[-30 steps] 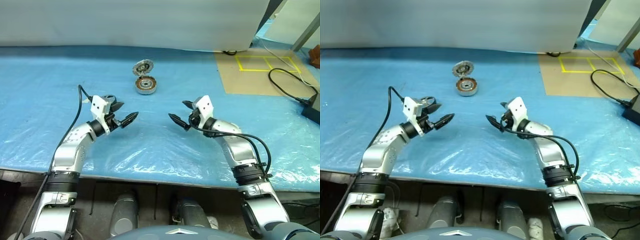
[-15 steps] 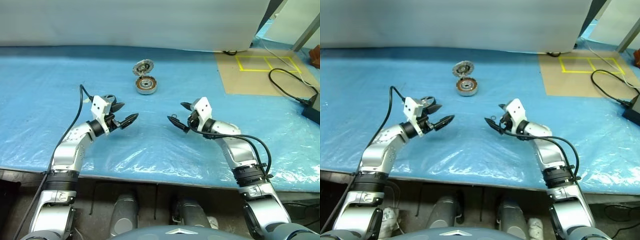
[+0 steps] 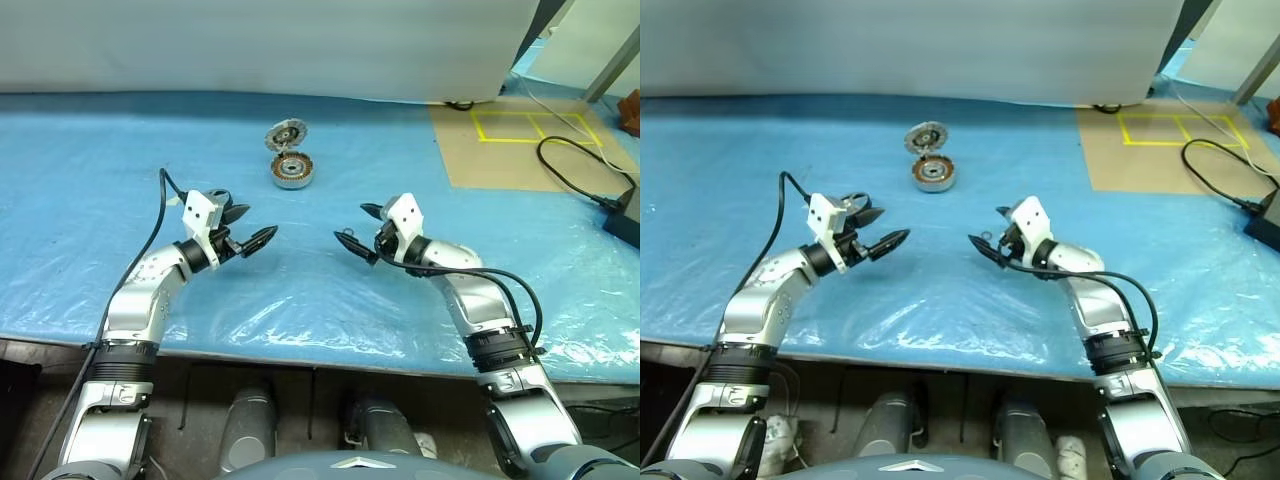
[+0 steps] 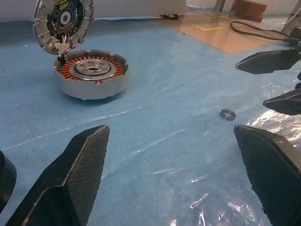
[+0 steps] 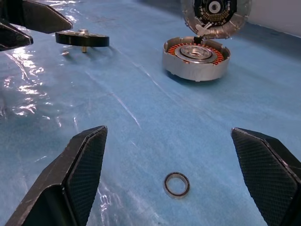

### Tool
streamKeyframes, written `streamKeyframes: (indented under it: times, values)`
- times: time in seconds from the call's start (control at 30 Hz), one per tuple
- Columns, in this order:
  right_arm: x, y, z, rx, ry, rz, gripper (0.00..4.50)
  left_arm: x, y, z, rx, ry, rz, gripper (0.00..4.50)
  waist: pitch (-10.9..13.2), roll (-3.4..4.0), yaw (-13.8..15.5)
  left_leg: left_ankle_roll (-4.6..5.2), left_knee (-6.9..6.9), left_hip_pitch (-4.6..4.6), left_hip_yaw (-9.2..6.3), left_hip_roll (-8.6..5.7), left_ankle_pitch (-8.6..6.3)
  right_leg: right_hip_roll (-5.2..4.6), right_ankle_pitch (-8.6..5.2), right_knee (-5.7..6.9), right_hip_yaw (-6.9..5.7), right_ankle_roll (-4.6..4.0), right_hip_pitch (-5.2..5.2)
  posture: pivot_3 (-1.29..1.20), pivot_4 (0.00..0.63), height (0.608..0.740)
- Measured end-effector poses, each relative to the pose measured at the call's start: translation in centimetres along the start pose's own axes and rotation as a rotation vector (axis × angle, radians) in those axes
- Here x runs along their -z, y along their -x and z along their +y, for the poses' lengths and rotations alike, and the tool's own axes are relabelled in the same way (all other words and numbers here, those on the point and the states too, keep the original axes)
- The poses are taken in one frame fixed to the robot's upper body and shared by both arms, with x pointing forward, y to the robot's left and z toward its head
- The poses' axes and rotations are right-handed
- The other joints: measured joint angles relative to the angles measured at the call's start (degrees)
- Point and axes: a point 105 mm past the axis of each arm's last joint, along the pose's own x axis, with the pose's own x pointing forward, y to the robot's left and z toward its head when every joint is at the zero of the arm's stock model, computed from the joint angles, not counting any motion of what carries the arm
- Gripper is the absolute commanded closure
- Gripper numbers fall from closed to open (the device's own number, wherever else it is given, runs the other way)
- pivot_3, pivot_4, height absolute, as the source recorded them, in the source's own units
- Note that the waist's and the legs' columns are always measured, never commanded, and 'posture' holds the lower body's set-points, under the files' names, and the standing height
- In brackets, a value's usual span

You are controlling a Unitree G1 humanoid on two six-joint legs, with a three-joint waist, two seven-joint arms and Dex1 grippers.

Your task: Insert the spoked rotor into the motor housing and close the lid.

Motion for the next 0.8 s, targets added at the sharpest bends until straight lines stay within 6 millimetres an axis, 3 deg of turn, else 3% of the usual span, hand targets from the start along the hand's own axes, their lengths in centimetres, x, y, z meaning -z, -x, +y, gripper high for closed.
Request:
streamKeyframes:
  times: [0.13, 0.3, 0.43, 0.63, 0.8]
  values:
    - [-1.6, -2.1, -1.5, -0.041, 0.056, -0.005, 0.04, 0.0, -0.2, -0.1, -0.006, 0.011, -0.011, 0.00, 0.0, 0.00, -0.3, 0.00, 0.08, -0.01, 0.00, 0.01, 0.00, 0.00, 0.00, 0.08, 0.00, -0.02, -0.01, 0.00, 0.150, 0.740]
    - [-5.3, -5.3, -3.7, -0.099, 0.169, -0.018, 0.04, -0.3, -0.3, 0.1, -0.025, 0.012, -0.024, 0.00, 0.0, 0.01, -1.2, 0.02, 0.13, -0.12, 0.00, 0.01, 0.00, -0.01, 0.00, 0.15, 0.00, -0.04, -0.11, 0.00, 0.150, 0.740]
    - [-7.1, -7.1, -4.2, -0.140, 0.241, 0.009, 0.04, -0.4, 0.4, 0.3, -0.050, 0.010, -0.033, 0.00, 0.0, 0.01, -1.3, 0.27, 0.17, -0.25, 0.02, 0.06, -0.15, 0.00, -0.08, 0.23, -0.05, -0.16, -0.24, 0.00, 0.150, 0.740]
    - [-6.4, -8.7, -2.7, -0.245, 0.375, 0.158, 0.04, 0.1, 2.0, 0.3, -0.101, 0.021, -0.026, 0.00, 0.0, 0.04, -1.4, 0.46, 0.94, -0.92, 0.01, 0.40, -0.27, 0.04, -0.37, 1.04, -0.33, -0.64, -0.88, 0.00, 0.150, 0.740]
    - [-6.0, -10.3, -0.8, -0.285, 0.478, 0.236, 0.04, -0.2, 2.8, 0.6, -0.153, 0.018, -0.040, 0.00, 0.1, 0.15, -1.3, 0.36, 1.27, -0.89, 0.02, 0.65, -0.24, 0.16, -0.39, 1.49, -0.35, -0.67, -0.93, 0.00, 0.150, 0.740]
